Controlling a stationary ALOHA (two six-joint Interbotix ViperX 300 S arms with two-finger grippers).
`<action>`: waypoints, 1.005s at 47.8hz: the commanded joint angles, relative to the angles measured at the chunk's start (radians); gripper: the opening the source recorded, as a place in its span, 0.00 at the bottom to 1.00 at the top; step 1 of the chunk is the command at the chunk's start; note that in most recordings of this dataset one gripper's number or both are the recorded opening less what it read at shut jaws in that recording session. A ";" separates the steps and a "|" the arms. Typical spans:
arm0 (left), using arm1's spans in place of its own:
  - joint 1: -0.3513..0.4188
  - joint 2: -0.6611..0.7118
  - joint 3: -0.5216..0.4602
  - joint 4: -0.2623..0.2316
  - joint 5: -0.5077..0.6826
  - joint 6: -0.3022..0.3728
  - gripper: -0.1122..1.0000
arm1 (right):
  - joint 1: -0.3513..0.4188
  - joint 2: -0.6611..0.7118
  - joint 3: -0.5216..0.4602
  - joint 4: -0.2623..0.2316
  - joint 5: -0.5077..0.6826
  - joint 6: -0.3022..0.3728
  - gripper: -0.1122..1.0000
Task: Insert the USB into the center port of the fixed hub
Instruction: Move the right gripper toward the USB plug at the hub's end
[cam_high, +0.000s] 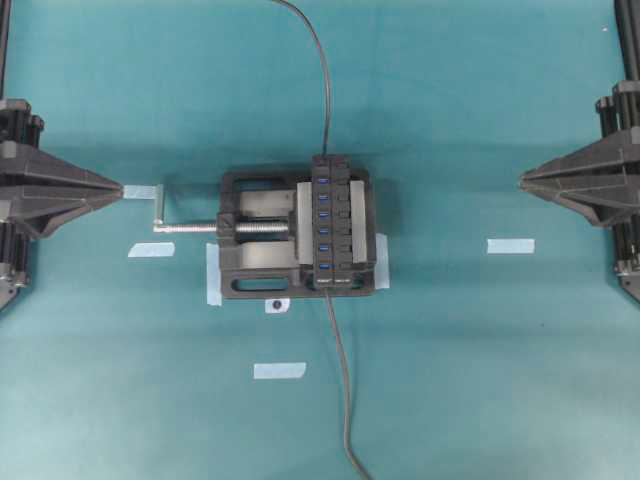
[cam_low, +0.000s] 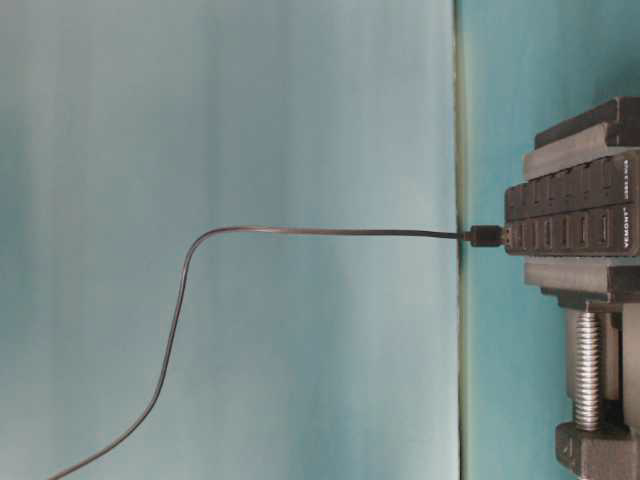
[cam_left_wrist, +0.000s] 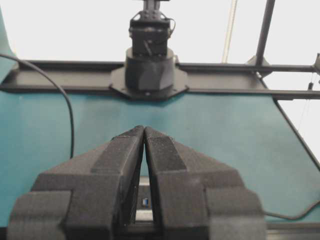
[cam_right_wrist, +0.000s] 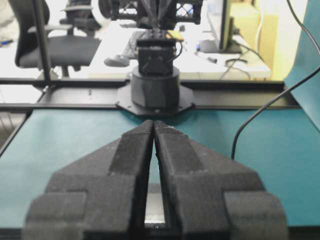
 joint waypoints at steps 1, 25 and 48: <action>-0.005 0.005 0.012 0.005 -0.011 -0.011 0.22 | 0.000 0.006 -0.005 0.008 -0.008 0.005 0.25; -0.003 0.066 -0.011 0.006 0.127 -0.021 0.10 | -0.046 0.005 0.029 0.051 0.080 0.123 0.11; -0.003 0.115 -0.055 0.005 0.238 -0.020 0.10 | -0.156 0.094 -0.086 0.038 0.394 0.121 0.11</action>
